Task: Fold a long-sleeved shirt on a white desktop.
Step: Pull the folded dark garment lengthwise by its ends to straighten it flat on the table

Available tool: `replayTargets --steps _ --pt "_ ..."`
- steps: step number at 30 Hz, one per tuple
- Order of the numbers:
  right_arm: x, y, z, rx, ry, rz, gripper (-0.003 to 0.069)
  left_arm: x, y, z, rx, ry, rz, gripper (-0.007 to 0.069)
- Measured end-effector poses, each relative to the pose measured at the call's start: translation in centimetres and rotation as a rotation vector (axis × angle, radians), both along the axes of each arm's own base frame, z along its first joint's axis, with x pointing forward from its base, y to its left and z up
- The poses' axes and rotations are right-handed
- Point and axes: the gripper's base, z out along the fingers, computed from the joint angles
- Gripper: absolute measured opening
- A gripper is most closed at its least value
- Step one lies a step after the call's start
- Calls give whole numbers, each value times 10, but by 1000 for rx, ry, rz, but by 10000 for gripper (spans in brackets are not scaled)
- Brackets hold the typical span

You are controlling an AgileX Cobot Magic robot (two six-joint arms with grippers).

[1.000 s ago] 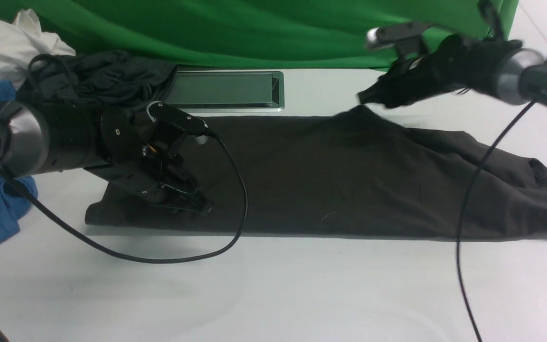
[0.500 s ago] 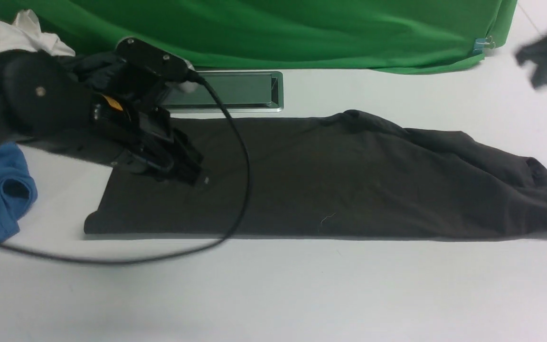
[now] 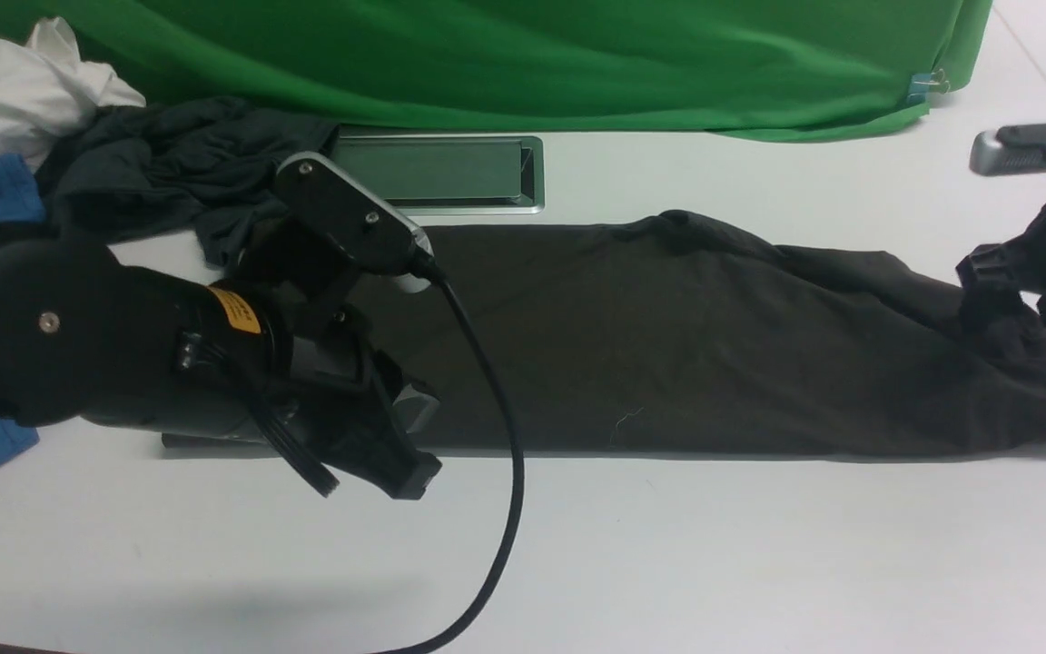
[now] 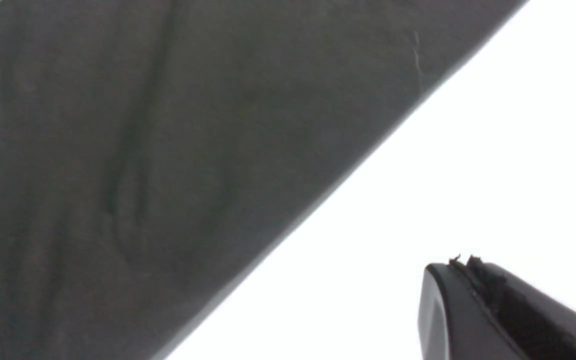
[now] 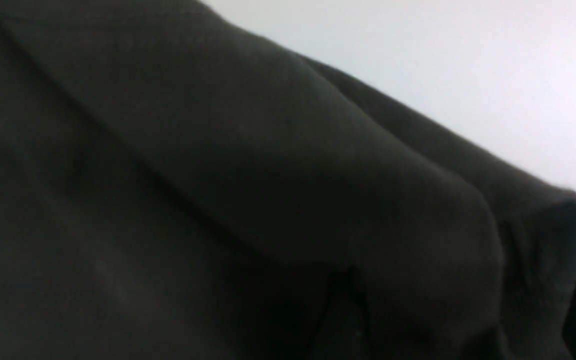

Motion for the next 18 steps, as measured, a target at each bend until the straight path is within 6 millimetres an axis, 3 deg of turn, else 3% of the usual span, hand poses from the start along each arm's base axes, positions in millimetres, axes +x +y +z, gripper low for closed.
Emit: replayTargets --steps 6,9,13,14,15,18 --pt "6 0 -26 1 30 11 499 0 0 0 0 -3 1 18" --pt "7 0 -26 -1 21 17 448 0 0 0 0 -4 1 18" --pt "8 0 -25 0 10 17 254 1 0 1 -2 -10 3 18" --pt "8 0 -25 0 9 17 254 1 0 1 -2 -10 3 18" --pt "9 0 -24 -2 6 20 176 1 0 1 -2 -10 2 18" --pt "9 0 -19 -6 -5 29 55 1 0 0 0 -11 2 18"
